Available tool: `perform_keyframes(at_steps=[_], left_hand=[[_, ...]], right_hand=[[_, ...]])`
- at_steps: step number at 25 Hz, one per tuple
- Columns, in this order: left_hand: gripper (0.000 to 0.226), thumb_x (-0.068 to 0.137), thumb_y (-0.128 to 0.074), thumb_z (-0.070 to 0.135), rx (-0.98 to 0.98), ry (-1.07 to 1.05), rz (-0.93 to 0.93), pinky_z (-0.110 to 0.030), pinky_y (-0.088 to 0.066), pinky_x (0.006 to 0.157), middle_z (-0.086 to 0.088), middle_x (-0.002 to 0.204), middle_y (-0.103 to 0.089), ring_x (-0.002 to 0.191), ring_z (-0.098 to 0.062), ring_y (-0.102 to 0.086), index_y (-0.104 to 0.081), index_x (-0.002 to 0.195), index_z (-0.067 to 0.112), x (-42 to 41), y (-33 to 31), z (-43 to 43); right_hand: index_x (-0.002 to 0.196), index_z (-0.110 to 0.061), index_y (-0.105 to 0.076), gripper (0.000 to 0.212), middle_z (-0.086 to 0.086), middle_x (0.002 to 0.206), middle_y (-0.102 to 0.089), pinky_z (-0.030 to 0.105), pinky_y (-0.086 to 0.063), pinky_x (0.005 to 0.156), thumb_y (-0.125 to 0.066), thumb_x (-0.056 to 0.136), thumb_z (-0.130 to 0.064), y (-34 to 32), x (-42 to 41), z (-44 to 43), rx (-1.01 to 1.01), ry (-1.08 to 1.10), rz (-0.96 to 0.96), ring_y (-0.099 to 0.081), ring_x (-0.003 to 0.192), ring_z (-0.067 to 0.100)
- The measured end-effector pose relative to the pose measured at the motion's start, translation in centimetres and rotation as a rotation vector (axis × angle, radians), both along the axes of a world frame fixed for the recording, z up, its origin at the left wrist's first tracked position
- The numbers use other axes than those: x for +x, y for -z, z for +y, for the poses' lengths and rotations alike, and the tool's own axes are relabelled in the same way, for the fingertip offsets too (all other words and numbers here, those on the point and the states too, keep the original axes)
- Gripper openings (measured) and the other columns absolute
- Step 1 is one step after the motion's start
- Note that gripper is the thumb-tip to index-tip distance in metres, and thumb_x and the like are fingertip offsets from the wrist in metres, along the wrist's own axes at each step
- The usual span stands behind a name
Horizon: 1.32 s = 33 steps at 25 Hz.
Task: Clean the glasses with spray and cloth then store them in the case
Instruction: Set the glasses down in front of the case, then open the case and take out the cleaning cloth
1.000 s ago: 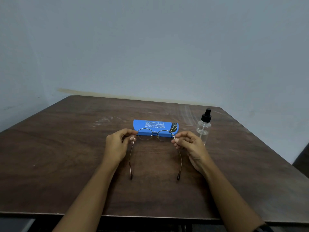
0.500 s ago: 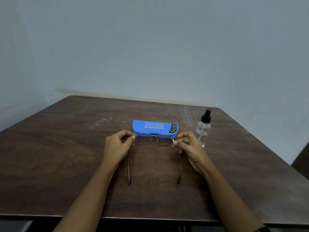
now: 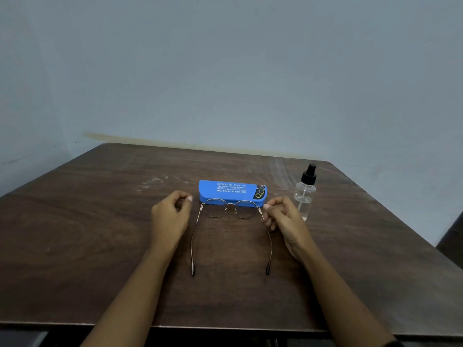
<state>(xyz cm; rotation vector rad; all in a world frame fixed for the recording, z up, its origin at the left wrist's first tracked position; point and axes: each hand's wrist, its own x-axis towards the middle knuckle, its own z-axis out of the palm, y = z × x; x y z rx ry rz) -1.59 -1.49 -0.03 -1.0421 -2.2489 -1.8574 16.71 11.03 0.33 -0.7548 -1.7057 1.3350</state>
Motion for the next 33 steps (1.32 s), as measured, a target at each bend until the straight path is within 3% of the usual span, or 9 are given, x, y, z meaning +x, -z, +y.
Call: perform_keyframes(at_steps=[4, 7, 10, 13, 15, 17, 19, 26, 33], left_hand=[[0.018, 0.085, -0.055, 0.006, 0.004, -0.007, 0.030, -0.014, -0.034, 0.068, -0.013, 0.102, -0.066, 0.083, -0.016, -0.055, -0.065, 0.100, 0.005, -1.0, -0.3, 0.8], [0.030, 0.085, -0.057, 0.006, -0.091, 0.089, 0.034, -0.020, -0.037, 0.080, -0.013, 0.119, -0.060, 0.098, -0.017, -0.055, -0.059, 0.115, 0.005, -2.4, -0.6, 1.8], [0.044, 0.084, -0.058, 0.003, -0.175, 0.186, -0.012, -0.021, -0.034, 0.090, -0.012, 0.132, -0.052, 0.119, -0.022, -0.050, -0.051, 0.127, 0.007, -3.5, -0.8, 2.8], [0.055, 0.081, -0.058, -0.004, -0.211, 0.282, -0.079, -0.015, -0.030, 0.092, -0.013, 0.138, -0.047, 0.127, -0.022, -0.045, -0.043, 0.133, 0.007, -4.2, -0.7, 3.5], [0.060, 0.079, -0.059, -0.006, -0.245, 0.367, -0.119, -0.018, -0.033, 0.096, -0.014, 0.138, -0.047, 0.126, -0.021, -0.046, -0.040, 0.135, 0.008, -4.5, -0.6, 3.9], [0.064, 0.078, -0.060, -0.008, -0.253, 0.446, -0.170, -0.026, -0.036, 0.101, -0.014, 0.137, -0.049, 0.124, -0.021, -0.048, -0.039, 0.135, 0.009, -4.8, -0.5, 4.3], [0.066, 0.076, -0.062, -0.009, -0.233, 0.470, -0.202, -0.028, -0.038, 0.100, -0.016, 0.136, -0.049, 0.122, -0.022, -0.050, -0.038, 0.135, 0.007, -4.9, -0.5, 4.7], [0.074, 0.069, -0.074, 0.003, -0.221, 0.360, -0.063, -0.021, -0.036, 0.092, -0.012, 0.132, -0.047, 0.118, -0.020, -0.049, -0.040, 0.135, 0.008, -5.5, -0.3, 6.6], [0.077, 0.069, -0.076, 0.018, -0.373, 0.313, 0.049, -0.035, -0.039, 0.098, -0.012, 0.136, -0.047, 0.122, -0.026, -0.046, -0.034, 0.134, 0.015, -6.0, 0.1, 8.0]], right_hand=[[0.093, -0.016, -0.055, 0.019, -0.005, 0.084, -0.060, 0.008, -0.042, 0.069, -0.047, 0.089, 0.000, 0.1, -0.1, 0.0, 0.306, 0.189, -0.014, -0.056, 0.078, 0.001], [0.113, -0.007, -0.057, 0.033, 0.001, 0.108, -0.059, 0.001, -0.034, 0.085, -0.036, 0.087, -0.004, 0.0, -1.0, 0.7, 0.486, 0.200, -0.099, -0.052, 0.102, 0.010], [0.122, -0.002, -0.052, 0.043, 0.013, 0.129, -0.051, -0.007, -0.022, 0.092, -0.033, 0.084, 0.005, 0.1, -1.8, 2.0, 0.537, 0.172, -0.194, -0.044, 0.120, 0.018], [0.131, -0.008, -0.045, 0.058, 0.013, 0.147, -0.032, -0.011, -0.013, 0.091, -0.036, 0.082, 0.021, 0.3, -2.2, 3.2, 0.488, 0.106, -0.291, -0.028, 0.132, 0.015], [0.133, -0.013, -0.043, 0.061, 0.008, 0.149, -0.029, 0.003, -0.018, 0.102, -0.043, 0.082, 0.020, 0.5, -2.6, 4.0, 0.412, 0.076, -0.316, -0.025, 0.138, 0.018], [0.132, -0.017, -0.046, 0.062, 0.006, 0.147, -0.035, 0.027, -0.026, 0.113, -0.051, 0.080, 0.017, 0.8, -3.1, 4.6, 0.301, 0.057, -0.270, -0.031, 0.137, 0.020], [0.129, -0.017, -0.050, 0.063, 0.005, 0.145, -0.040, 0.040, -0.033, 0.112, -0.056, 0.076, 0.017, 1.0, -3.3, 4.9, 0.234, 0.048, -0.228, -0.039, 0.133, 0.020], [0.125, -0.011, -0.054, 0.056, 0.003, 0.142, -0.043, 0.036, -0.028, 0.114, -0.060, 0.075, 0.014, 1.0, -4.6, 6.7, 0.220, 0.008, -0.233, -0.037, 0.132, 0.017], [0.121, -0.014, -0.058, 0.040, -0.006, 0.133, -0.049, 0.029, -0.028, 0.111, -0.061, 0.083, -0.001, 0.7, -5.1, 7.2, 0.197, -0.046, -0.155, -0.035, 0.130, 0.009]])
